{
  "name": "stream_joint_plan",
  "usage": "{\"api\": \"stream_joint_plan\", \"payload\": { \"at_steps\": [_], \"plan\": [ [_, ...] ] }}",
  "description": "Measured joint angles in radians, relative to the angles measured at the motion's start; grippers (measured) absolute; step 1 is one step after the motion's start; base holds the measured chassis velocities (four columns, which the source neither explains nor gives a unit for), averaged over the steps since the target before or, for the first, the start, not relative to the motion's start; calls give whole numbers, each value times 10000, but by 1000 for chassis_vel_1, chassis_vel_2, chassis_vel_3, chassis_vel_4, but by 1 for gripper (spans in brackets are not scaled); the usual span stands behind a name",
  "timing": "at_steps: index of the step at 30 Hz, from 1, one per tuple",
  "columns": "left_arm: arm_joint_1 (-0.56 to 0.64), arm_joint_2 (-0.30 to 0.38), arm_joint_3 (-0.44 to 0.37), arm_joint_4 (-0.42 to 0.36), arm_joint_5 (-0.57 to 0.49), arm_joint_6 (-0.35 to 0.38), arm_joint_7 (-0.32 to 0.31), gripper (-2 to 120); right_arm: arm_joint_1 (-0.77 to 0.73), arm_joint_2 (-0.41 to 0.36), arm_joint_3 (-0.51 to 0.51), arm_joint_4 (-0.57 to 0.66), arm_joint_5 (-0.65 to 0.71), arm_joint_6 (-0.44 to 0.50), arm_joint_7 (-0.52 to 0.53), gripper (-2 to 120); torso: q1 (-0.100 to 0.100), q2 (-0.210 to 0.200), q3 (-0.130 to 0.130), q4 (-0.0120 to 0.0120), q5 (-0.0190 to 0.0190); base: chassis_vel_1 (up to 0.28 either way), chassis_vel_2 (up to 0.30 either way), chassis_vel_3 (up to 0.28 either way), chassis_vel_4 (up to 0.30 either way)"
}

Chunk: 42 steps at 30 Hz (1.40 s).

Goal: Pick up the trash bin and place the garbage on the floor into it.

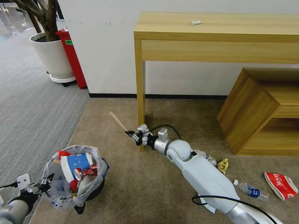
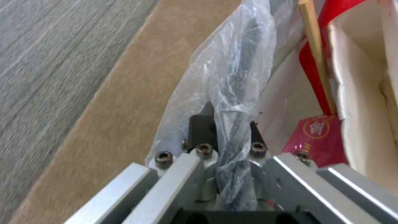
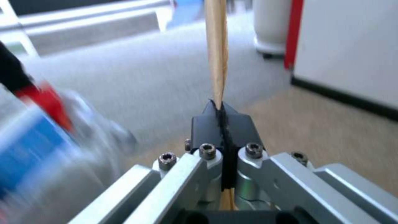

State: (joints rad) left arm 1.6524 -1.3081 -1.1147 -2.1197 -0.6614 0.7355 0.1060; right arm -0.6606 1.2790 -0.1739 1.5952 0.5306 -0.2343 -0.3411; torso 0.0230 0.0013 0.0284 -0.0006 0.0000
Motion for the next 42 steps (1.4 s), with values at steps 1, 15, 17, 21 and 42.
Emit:
{"api": "stream_joint_plan", "payload": {
  "at_steps": [1, 15, 17, 21, 42],
  "plan": [
    [-47, 145, 143, 0, 0, 0, -10, 0, 40, 67, -39, 302, 118, -60, 114, 0, 0, 0, 0, 0, -1, 0, 0, 0, 0],
    [-1101, 1747, 2493, 115, -116, 0, -567, 0, 152, 45, -354, 2296, 681, -599, 623, 0, 0, 0, 0, -3, 0, 0, 0, 0, 0],
    [-1320, 1869, 2935, 130, -194, 0, -720, 0, 75, -18, -412, 2334, 670, -618, 625, 0, 0, 0, 1, -3, 0, 0, 0, 0, 0],
    [-1521, 2094, 3391, 116, -383, -1, -931, 0, -101, -69, -487, 2190, 516, -618, 597, 0, 0, 0, 0, -2, 0, 0, 0, 0, 0],
    [-1237, 2681, 3289, -433, -1531, -2, -1468, 0, -1011, 219, -1047, 1045, -374, -248, 476, 0, -1, 2, 0, -1, 0, 0, 0, 0, 0]
  ]
}}
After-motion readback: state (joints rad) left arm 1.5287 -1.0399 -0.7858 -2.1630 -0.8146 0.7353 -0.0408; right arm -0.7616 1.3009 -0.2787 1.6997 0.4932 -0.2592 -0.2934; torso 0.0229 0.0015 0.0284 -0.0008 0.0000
